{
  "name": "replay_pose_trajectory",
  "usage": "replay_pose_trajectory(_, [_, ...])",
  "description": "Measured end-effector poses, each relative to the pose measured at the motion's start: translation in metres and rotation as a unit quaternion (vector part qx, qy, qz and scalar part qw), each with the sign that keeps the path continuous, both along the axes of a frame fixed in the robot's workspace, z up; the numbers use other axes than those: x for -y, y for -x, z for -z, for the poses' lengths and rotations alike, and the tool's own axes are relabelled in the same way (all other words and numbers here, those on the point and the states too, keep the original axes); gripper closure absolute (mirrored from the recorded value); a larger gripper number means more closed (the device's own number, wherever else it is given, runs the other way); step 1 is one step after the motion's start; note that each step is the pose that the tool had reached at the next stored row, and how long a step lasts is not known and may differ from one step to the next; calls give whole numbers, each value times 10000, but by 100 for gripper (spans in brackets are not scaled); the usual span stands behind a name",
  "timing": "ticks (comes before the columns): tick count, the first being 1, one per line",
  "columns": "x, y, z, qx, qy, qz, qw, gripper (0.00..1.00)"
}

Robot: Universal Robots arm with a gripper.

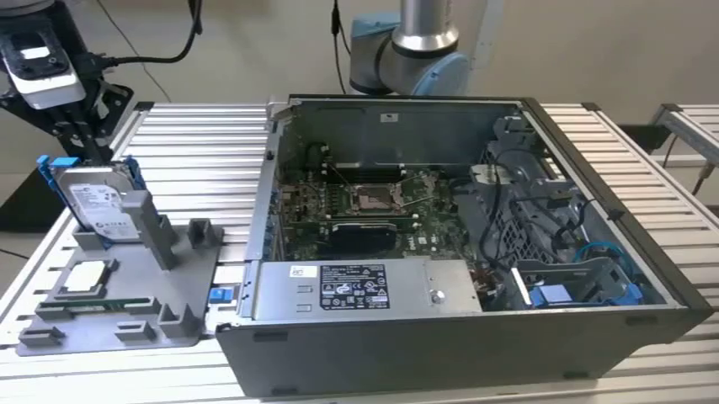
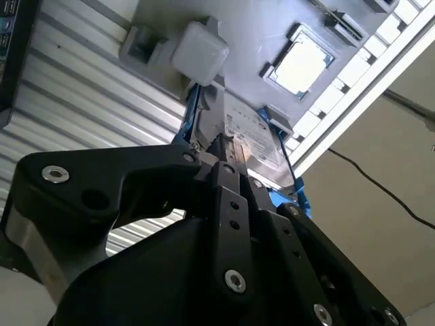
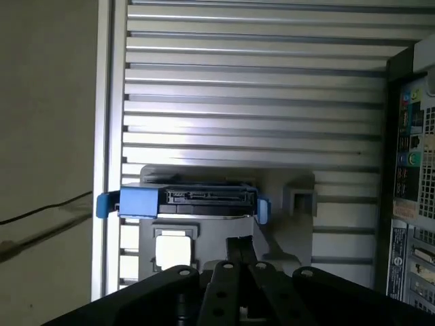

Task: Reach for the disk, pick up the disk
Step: 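Reach for the disk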

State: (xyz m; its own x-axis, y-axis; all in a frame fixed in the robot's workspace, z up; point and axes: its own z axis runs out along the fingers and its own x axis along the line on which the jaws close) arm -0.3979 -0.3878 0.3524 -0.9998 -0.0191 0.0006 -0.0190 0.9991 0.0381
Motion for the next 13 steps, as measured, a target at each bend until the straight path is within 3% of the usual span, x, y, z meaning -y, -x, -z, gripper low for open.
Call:
replay_pose_trajectory(3, [-129, 42, 10, 0, 0, 1, 10000, 100])
replay_pose_trajectory(6, [-216, 171, 22, 1, 0, 0, 10000, 100])
replay_pose_trajectory(9, [-249, 309, 29, 1, -1, -1, 10000, 100])
replay_pose_trajectory(13, [-250, 493, 30, 0, 0, 0, 10000, 100])
